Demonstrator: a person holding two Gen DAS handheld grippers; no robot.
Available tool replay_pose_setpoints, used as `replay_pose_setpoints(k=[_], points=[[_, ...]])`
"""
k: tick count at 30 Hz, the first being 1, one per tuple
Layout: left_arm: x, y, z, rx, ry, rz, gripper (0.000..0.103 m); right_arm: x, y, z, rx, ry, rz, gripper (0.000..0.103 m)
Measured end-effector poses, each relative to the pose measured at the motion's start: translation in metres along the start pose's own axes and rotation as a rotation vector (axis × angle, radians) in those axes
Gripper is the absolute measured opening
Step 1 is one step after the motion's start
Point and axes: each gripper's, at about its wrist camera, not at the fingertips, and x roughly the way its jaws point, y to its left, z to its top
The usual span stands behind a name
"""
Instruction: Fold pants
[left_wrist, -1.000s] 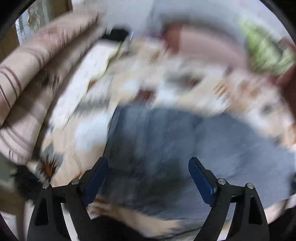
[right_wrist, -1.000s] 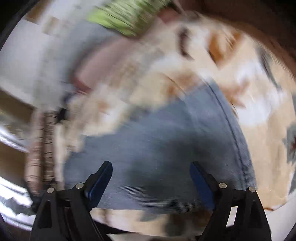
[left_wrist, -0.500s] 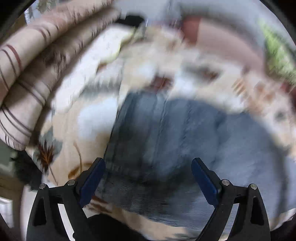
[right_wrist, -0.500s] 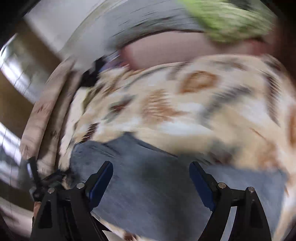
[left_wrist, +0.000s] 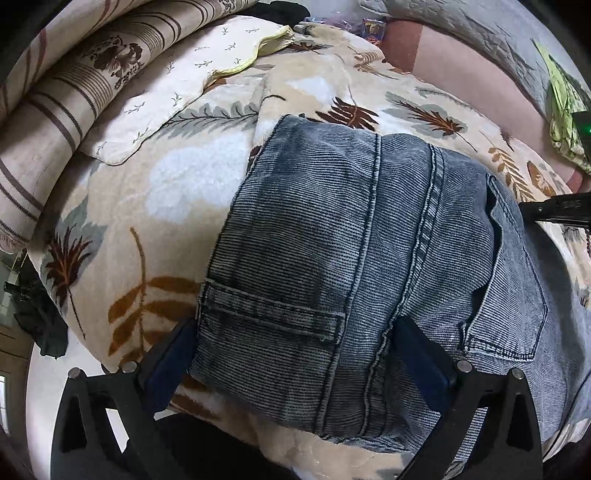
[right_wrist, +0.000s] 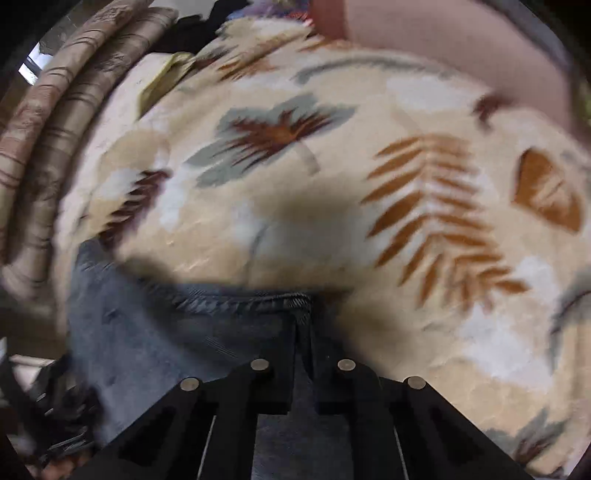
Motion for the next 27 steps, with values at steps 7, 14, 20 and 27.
replay_pose_setpoints(k=[7,14,20,27], points=[[0.006,-0.003,0.002,-0.003,-0.005,-0.003,0.103,-0.034,-0.031,-0.026,0.172,-0.163,-0.019,0.01],[-0.002,-0.003,0.006,-0.029,0.001,0.005,0.103,-0.115,-0.057,-0.16,0.372,-0.289,0.247,0.083],[-0.048,-0.029,0.008,-0.002,-0.139,0.03,0.103,-0.107,-0.109,-0.268,0.577,-0.268,0.322,0.083],[-0.005,-0.042,-0.005,0.048,-0.027,0.058,0.103,-0.138,-0.152,-0.304,0.707,-0.369,0.385,0.075]])
